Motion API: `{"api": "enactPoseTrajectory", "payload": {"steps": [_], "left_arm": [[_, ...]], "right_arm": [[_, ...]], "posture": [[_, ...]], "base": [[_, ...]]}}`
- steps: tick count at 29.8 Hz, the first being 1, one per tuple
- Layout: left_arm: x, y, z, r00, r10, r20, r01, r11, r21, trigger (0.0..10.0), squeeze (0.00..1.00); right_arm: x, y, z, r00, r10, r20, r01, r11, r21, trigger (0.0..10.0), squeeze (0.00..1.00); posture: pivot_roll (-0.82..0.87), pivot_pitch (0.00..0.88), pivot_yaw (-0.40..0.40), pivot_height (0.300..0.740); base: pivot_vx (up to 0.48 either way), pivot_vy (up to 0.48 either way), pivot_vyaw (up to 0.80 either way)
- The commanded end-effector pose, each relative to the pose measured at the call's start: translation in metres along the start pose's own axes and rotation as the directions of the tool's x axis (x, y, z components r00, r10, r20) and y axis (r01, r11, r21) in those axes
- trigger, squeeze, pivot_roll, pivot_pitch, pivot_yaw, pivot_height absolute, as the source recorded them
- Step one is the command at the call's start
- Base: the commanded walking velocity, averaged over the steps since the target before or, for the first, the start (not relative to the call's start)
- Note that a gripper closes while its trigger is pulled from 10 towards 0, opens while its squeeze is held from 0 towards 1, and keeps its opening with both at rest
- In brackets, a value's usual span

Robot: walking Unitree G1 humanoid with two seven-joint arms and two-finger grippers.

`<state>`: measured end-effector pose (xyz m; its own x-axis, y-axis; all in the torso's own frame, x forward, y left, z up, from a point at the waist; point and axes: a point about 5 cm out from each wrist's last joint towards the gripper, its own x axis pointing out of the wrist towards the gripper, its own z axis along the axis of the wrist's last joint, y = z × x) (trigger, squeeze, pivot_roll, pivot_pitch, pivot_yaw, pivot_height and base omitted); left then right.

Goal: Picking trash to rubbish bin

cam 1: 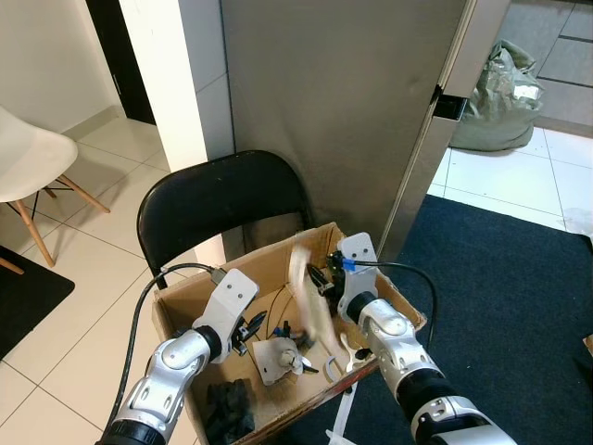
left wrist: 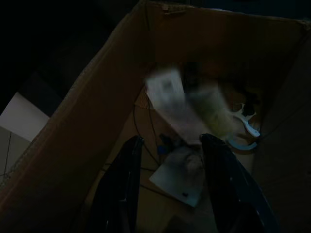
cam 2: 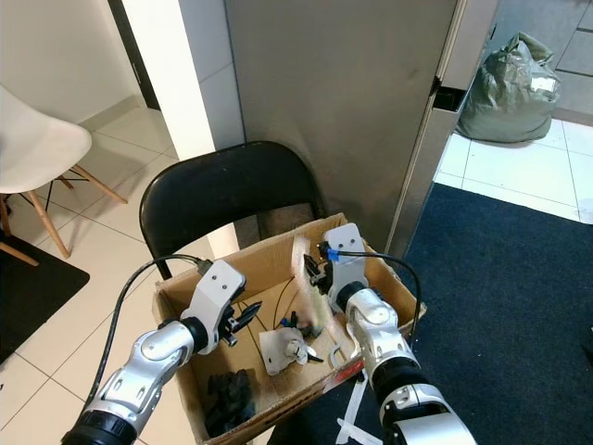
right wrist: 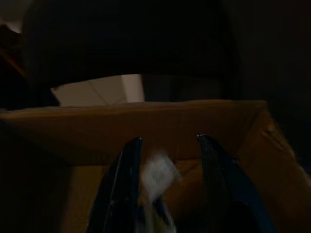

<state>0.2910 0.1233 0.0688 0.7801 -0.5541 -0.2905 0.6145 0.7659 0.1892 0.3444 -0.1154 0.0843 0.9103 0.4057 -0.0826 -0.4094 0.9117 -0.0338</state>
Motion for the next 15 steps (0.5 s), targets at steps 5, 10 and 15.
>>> {"api": "enactPoseTrajectory", "payload": {"steps": [5,10,15], "left_arm": [[-0.004,0.003,-0.002,1.000,0.018,-0.011,-0.018,1.000,0.011,10.0,0.00],[-0.002,0.021,0.002,0.973,0.230,0.016,-0.230,0.973,-0.030,10.0,0.00],[-0.008,0.040,0.007,0.893,0.448,0.043,-0.437,0.886,-0.155,10.0,0.00]], "right_arm": [[-0.002,-0.006,0.000,0.999,-0.054,0.005,0.054,0.998,-0.038,10.0,0.00],[-0.011,-0.025,0.001,0.979,-0.195,0.052,0.197,0.980,-0.025,10.0,0.00],[-0.036,-0.048,-0.010,0.939,-0.338,0.063,0.337,0.941,0.027,10.0,0.00]], "posture": [[0.03,0.080,0.010,0.740],[0.02,0.093,0.008,0.740],[0.01,0.100,0.013,0.740]], "base": [[0.000,0.000,0.00],[0.000,0.000,0.00],[0.000,0.000,0.00]]}}
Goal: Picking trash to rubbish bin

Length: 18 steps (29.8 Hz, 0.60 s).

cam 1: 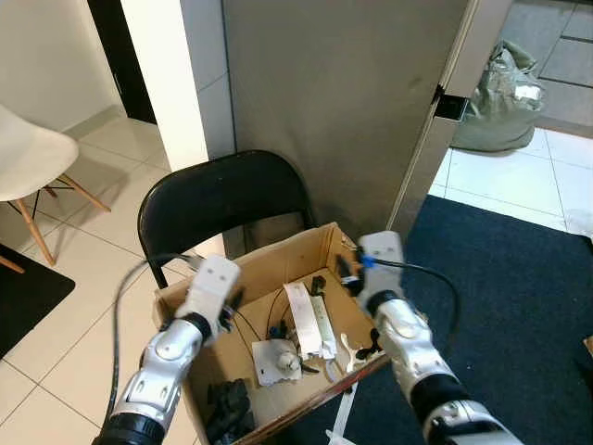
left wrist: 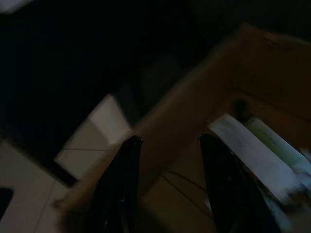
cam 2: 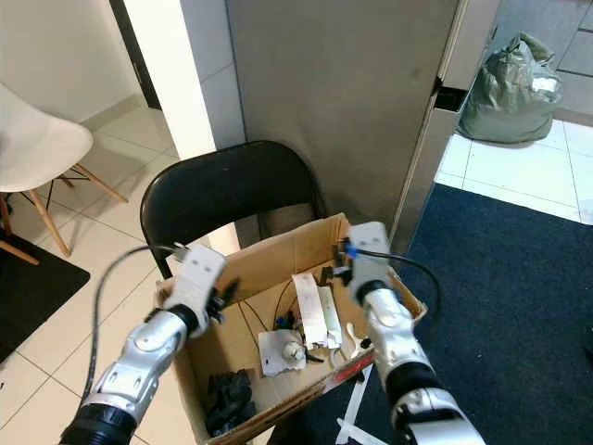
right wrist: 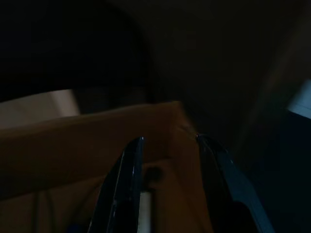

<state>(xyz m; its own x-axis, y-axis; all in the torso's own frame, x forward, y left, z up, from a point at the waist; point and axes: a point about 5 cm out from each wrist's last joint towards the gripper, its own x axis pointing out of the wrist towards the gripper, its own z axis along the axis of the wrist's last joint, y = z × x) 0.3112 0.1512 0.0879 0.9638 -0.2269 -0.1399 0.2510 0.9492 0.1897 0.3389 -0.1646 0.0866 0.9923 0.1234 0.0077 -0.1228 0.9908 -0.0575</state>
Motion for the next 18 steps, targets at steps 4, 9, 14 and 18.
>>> {"api": "enactPoseTrajectory", "payload": {"steps": [4,9,14,18], "left_arm": [[-0.001,0.003,-0.004,0.997,0.080,-0.004,-0.080,0.995,-0.056,10.0,0.00],[-0.001,0.001,-0.006,0.991,0.130,-0.015,-0.131,0.985,-0.108,10.0,0.00],[0.000,-0.002,-0.006,0.989,0.144,-0.016,-0.145,0.980,-0.138,10.0,0.00],[0.000,-0.005,-0.006,0.990,0.142,-0.017,-0.143,0.980,-0.142,10.0,0.00]], "right_arm": [[-0.017,-0.013,-0.016,0.998,-0.057,-0.038,0.057,0.998,0.017,10.0,0.00],[-0.026,-0.014,-0.023,0.996,-0.071,-0.054,0.072,0.997,0.012,10.0,0.00],[-0.028,-0.013,-0.024,0.995,-0.086,-0.053,0.087,0.996,0.016,10.0,0.00],[-0.027,-0.009,-0.023,0.996,-0.073,-0.056,0.074,0.997,0.015,10.0,0.00]], "posture": [[0.00,0.109,0.015,0.740],[-0.02,0.117,0.014,0.740],[-0.02,0.122,0.011,0.740],[-0.02,0.124,0.006,0.740]], "base": [[0.000,0.000,0.00],[0.000,0.000,0.00],[0.000,0.000,0.00],[0.000,0.000,0.00]]}}
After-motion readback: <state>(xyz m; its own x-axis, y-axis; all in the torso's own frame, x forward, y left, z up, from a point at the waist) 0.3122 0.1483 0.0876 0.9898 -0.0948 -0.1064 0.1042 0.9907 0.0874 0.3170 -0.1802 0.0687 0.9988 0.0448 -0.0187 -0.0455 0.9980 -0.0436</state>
